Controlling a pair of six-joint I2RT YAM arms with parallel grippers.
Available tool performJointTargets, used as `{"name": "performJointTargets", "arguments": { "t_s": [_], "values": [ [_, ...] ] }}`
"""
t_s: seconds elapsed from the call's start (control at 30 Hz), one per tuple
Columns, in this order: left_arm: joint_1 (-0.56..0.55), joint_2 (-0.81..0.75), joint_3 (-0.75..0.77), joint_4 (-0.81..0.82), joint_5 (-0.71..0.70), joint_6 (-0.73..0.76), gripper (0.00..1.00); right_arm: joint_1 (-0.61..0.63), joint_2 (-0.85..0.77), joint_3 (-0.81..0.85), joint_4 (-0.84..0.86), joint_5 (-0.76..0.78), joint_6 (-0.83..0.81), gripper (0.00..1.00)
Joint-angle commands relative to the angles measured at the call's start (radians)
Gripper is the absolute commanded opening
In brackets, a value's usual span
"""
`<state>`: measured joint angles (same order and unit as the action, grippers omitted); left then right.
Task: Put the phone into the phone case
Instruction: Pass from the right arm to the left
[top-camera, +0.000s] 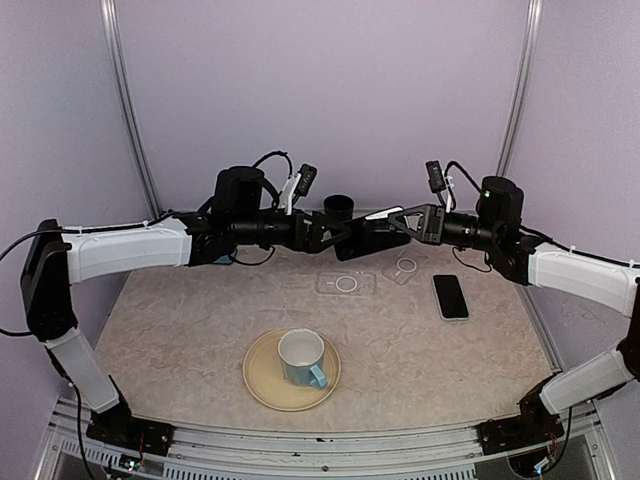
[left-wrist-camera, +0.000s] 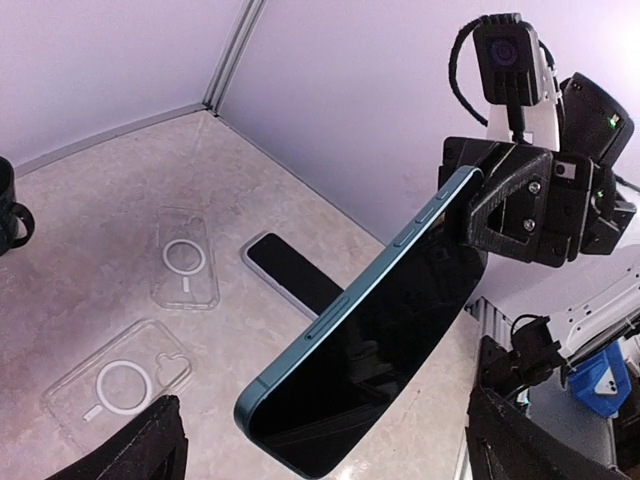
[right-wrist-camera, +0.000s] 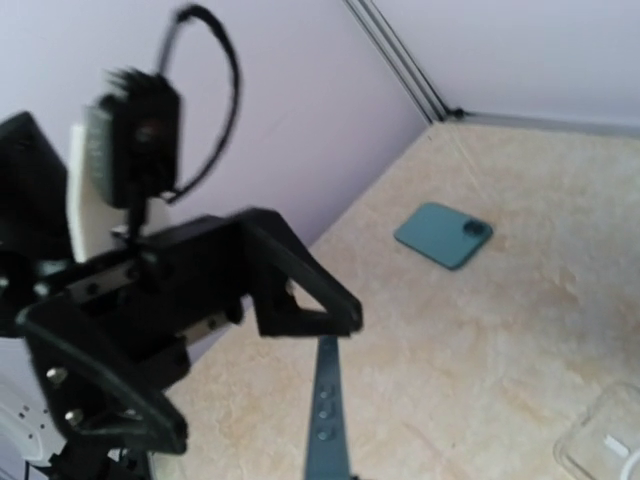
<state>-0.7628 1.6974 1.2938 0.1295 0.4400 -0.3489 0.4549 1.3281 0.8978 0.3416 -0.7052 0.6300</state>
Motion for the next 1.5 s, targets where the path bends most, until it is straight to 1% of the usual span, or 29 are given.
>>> {"name": "performJointTargets", "arguments": {
  "t_s": [0.0, 0.33, 0.47, 0.6, 0.83, 1.0, 1.2, 1.33, 1.47],
  "values": [
    [0.014, -0.016, -0.015, 0.149, 0.116, -0.126, 0.93, -0.009, -0.047, -0.027, 0.194, -0.029, 0.042, 0.0],
    [0.013, 0.063, -0.031, 0.374, 0.248, -0.327, 0.89, -0.009, -0.017, -0.097, 0.442, -0.053, 0.156, 0.0],
    [0.007, 0.084, -0.031, 0.413, 0.266, -0.358, 0.88, -0.009, -0.004, -0.107, 0.49, -0.047, 0.169, 0.0],
    [0.001, 0.098, -0.034, 0.468, 0.289, -0.398, 0.82, -0.009, 0.013, -0.118, 0.517, -0.034, 0.172, 0.0],
    [-0.007, 0.121, -0.036, 0.527, 0.319, -0.428, 0.68, -0.009, 0.041, -0.129, 0.552, -0.035, 0.191, 0.0],
    [-0.007, 0.133, -0.036, 0.568, 0.346, -0.455, 0.54, -0.009, 0.047, -0.14, 0.574, -0.022, 0.197, 0.0],
    [-0.007, 0.137, -0.039, 0.579, 0.35, -0.459, 0.43, -0.009, 0.064, -0.151, 0.592, -0.017, 0.211, 0.0],
    [-0.007, 0.137, -0.04, 0.581, 0.353, -0.461, 0.33, -0.009, 0.076, -0.156, 0.607, -0.019, 0.223, 0.0],
    [-0.004, 0.137, -0.041, 0.58, 0.353, -0.46, 0.18, -0.009, 0.078, -0.158, 0.601, -0.016, 0.221, 0.0]
  ]
}}
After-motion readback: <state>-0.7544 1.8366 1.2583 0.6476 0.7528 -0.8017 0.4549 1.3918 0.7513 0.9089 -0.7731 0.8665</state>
